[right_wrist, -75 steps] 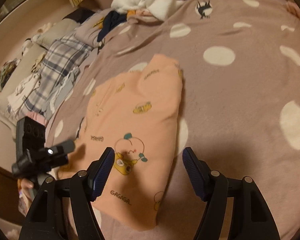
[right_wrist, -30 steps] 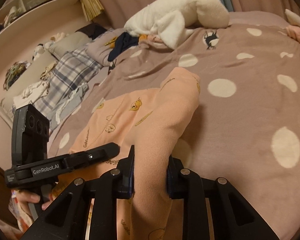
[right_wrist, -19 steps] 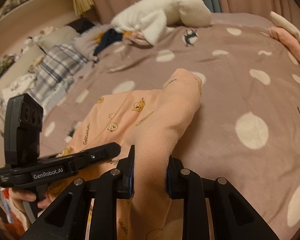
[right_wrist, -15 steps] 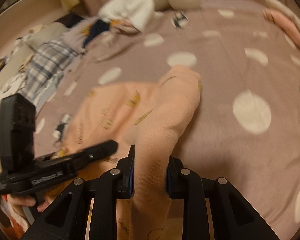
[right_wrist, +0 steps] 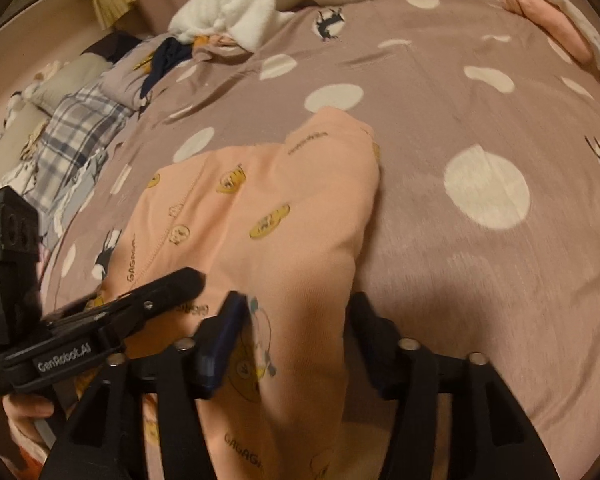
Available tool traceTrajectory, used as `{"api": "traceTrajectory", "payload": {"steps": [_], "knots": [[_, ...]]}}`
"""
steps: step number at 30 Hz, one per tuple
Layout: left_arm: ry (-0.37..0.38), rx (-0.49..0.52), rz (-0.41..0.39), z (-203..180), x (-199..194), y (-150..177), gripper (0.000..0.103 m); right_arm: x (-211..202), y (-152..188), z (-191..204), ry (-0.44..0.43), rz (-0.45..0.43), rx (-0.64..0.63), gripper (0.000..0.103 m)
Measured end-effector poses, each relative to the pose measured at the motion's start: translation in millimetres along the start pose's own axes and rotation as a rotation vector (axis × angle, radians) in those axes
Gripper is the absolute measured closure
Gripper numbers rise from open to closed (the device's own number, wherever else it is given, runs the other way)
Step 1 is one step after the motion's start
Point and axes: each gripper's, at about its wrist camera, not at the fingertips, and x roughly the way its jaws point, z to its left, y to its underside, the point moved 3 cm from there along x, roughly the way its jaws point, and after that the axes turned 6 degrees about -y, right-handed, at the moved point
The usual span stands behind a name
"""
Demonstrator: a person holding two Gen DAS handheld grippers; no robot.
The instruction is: Fold small clothes
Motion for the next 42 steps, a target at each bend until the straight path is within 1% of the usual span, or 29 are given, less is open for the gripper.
{"api": "traceTrajectory", "payload": {"steps": [1, 2, 5, 6, 7, 8, 9, 11, 13, 15, 16, 19, 21, 23, 26, 30, 33, 35, 37, 39, 42], "knots": [[-0.052, 0.007, -0.012, 2, -3, 0, 0.014, -2, 1, -1, 0.004, 0.004, 0.009, 0.040], [-0.073, 0.008, -0.019, 4, -6, 0, 0.013, -4, 2, -1, 0.014, 0.007, 0.017, 0.038], [-0.042, -0.019, -0.005, 10, -17, -2, 0.012, -10, 4, -4, 0.044, 0.029, 0.042, 0.028], [-0.043, -0.032, -0.001, 11, -23, -3, 0.009, -11, 5, -4, 0.057, 0.045, 0.055, 0.025], [-0.052, -0.036, 0.003, 12, -26, -4, 0.007, -13, 5, -4, 0.069, 0.057, 0.060, 0.023], [-0.064, -0.038, 0.009, 13, -30, -3, 0.003, -16, 5, -2, 0.085, 0.065, 0.056, 0.023], [-0.072, -0.041, 0.018, 13, -34, -2, 0.001, -19, 4, 1, 0.097, 0.068, 0.039, 0.021], [-0.069, -0.042, 0.031, 13, -43, 0, 0.001, -27, 2, 10, 0.102, 0.068, 0.001, 0.016], [-0.055, -0.024, 0.035, 13, -50, 4, 0.001, -35, -2, 20, 0.093, 0.060, -0.037, 0.008], [-0.046, -0.029, 0.039, 15, -54, 6, 0.001, -41, -7, 28, 0.060, 0.057, -0.062, 0.008], [-0.057, -0.050, 0.047, 19, -55, 8, 0.001, -42, -9, 29, 0.049, 0.056, -0.058, 0.008], [-0.078, -0.123, 0.064, 35, -55, 10, 0.001, -47, -12, 28, 0.019, 0.016, -0.025, 0.008], [-0.074, -0.169, 0.078, 43, -58, 12, 0.001, -45, -8, 23, 0.015, 0.009, -0.006, 0.007], [-0.070, -0.187, 0.085, 46, -63, 13, 0.001, -41, -1, 13, 0.032, 0.035, 0.025, 0.007], [-0.074, -0.164, 0.074, 41, -71, 13, 0.001, -37, 6, 0, 0.049, 0.076, 0.077, 0.007], [-0.046, -0.130, 0.071, 28, -76, 16, 0.001, -45, 7, -11, 0.044, 0.055, 0.136, 0.007], [-0.033, -0.094, 0.082, 18, -74, 19, 0.001, -52, 9, -13, 0.053, 0.037, 0.142, 0.007], [-0.049, -0.061, 0.081, 12, -72, 21, 0.001, -55, 11, -12, 0.055, 0.031, 0.138, 0.007], [-0.056, -0.030, 0.087, 6, -68, 23, 0.001, -56, 13, -11, 0.052, 0.036, 0.132, 0.007], [-0.047, -0.012, 0.108, 3, -64, 26, 0.001, -54, 13, -9, 0.041, 0.041, 0.124, 0.007], [-0.026, -0.022, 0.115, 3, -62, 23, 0.001, -52, 13, -7, 0.040, 0.047, 0.114, 0.007]]}}
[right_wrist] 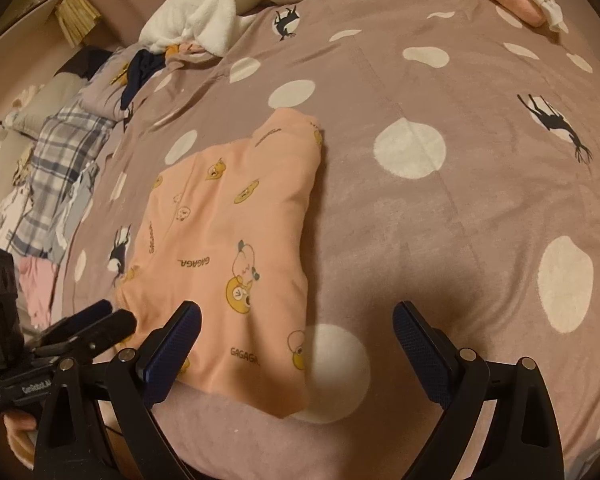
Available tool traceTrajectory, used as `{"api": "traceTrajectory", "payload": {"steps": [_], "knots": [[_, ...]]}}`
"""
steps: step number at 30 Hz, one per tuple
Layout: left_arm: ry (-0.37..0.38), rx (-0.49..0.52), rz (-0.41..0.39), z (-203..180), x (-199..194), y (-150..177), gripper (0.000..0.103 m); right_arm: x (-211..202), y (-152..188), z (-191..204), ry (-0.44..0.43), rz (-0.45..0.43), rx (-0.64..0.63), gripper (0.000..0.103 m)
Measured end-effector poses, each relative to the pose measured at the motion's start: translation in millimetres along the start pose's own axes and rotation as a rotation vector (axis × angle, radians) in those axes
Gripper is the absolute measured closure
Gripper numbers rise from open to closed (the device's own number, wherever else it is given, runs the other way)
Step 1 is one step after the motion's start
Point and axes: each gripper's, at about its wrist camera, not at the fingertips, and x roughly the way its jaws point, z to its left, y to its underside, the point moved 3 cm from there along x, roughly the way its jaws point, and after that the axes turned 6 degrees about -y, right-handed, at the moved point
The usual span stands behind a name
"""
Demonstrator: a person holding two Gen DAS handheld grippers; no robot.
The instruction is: Fold small clothes
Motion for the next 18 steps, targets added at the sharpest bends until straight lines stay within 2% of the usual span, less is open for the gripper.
{"api": "traceTrajectory", "payload": {"steps": [9, 18], "knots": [[0.034, -0.011, -0.051, -8, -13, -7, 0.001, 6, 2, 4, 0.025, 0.024, -0.018, 0.007], [0.006, 0.011, -0.063, -13, -14, -7, 0.001, 10, 2, 2, 0.037, 0.028, -0.001, 0.007]]}}
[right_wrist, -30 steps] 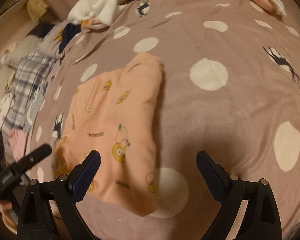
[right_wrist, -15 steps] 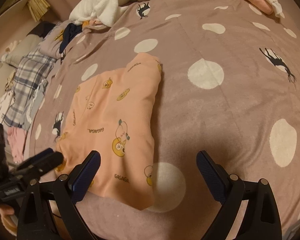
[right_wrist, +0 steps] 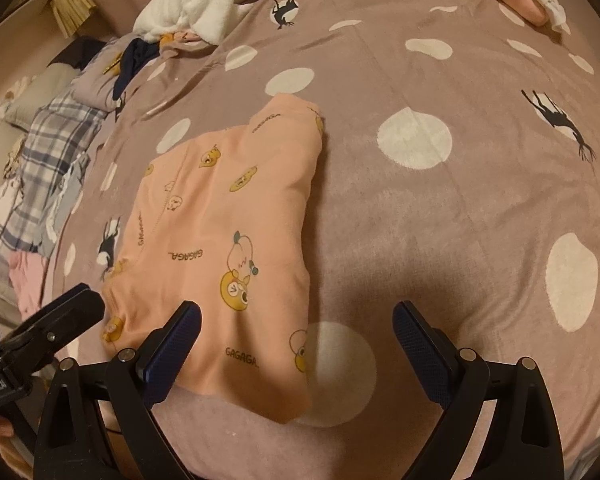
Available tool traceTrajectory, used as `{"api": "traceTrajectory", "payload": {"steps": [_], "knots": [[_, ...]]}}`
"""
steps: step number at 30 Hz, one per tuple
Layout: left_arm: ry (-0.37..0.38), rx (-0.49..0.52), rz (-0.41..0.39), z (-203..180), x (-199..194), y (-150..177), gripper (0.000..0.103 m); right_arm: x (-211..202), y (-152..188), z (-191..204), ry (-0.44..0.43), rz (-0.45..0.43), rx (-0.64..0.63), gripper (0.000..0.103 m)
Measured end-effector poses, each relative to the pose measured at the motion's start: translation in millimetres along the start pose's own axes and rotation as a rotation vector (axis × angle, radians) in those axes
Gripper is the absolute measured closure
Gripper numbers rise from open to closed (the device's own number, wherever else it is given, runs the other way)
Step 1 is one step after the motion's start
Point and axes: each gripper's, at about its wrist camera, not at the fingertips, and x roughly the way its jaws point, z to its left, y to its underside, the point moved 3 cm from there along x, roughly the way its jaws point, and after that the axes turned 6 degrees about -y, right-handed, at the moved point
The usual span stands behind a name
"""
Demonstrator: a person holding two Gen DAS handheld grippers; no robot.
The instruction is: Fold small clothes
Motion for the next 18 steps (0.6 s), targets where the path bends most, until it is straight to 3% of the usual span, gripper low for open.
{"api": "traceTrajectory", "payload": {"steps": [18], "knots": [[0.000, 0.033, -0.013, -5.9, -4.1, 1.9, 0.001, 2.8, 0.6, 4.0, 0.030, 0.013, -0.028, 0.007]]}}
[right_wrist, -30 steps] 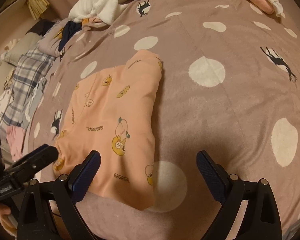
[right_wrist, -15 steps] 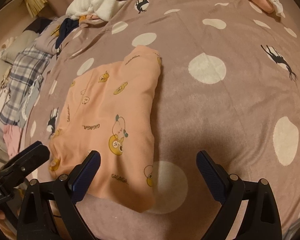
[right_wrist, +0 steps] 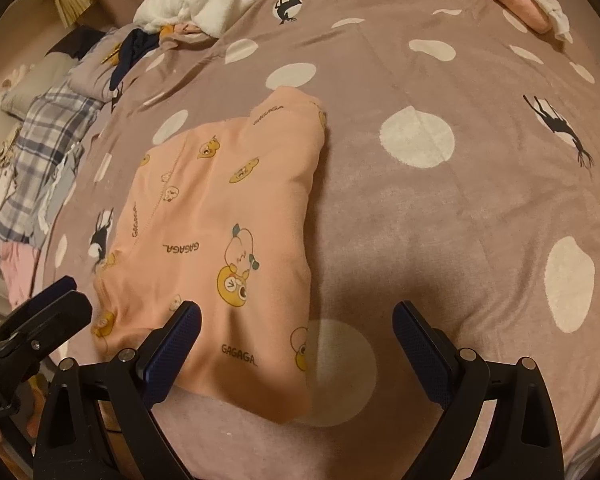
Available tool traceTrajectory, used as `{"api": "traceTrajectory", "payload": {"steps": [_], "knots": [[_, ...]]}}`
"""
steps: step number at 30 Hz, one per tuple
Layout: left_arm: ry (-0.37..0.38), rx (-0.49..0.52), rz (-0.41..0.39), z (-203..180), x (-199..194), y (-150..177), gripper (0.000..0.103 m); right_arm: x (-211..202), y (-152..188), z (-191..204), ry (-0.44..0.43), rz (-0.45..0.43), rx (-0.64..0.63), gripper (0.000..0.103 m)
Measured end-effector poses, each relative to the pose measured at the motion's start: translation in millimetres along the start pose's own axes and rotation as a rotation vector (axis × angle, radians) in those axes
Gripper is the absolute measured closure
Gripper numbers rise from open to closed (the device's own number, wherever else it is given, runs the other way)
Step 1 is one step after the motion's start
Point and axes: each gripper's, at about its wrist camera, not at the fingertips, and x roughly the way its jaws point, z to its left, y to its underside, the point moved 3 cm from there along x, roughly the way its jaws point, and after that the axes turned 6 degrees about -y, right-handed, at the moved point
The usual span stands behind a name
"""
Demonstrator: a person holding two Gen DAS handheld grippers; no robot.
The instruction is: Fold small clothes
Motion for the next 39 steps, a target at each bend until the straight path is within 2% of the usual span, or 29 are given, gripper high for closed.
{"api": "traceTrajectory", "payload": {"steps": [39], "knots": [[-0.027, 0.039, 0.019, -6.0, 8.0, 2.9, 0.001, 6.2, 1.5, 1.6, 0.055, 0.027, -0.026, 0.007]]}}
